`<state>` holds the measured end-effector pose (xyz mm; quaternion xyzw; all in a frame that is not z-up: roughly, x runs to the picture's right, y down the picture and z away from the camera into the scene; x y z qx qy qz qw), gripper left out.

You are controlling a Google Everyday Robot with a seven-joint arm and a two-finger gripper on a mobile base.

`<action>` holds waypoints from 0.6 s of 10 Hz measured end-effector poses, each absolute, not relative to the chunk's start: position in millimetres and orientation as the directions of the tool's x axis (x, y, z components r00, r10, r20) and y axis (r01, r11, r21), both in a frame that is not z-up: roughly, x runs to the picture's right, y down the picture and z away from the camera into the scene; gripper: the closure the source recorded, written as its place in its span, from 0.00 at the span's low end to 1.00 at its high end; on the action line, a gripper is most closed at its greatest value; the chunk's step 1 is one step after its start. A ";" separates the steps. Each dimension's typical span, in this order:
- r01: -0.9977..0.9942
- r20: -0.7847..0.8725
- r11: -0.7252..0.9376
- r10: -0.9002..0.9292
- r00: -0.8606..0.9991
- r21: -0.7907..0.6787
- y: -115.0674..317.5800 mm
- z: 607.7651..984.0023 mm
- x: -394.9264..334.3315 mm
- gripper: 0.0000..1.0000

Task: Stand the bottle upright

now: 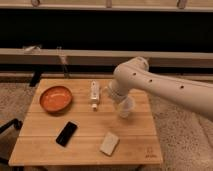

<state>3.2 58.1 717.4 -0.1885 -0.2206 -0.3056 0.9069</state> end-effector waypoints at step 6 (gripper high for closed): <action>0.742 0.513 0.650 -0.586 0.627 -0.165 35.3 755.8 -45.4 0.20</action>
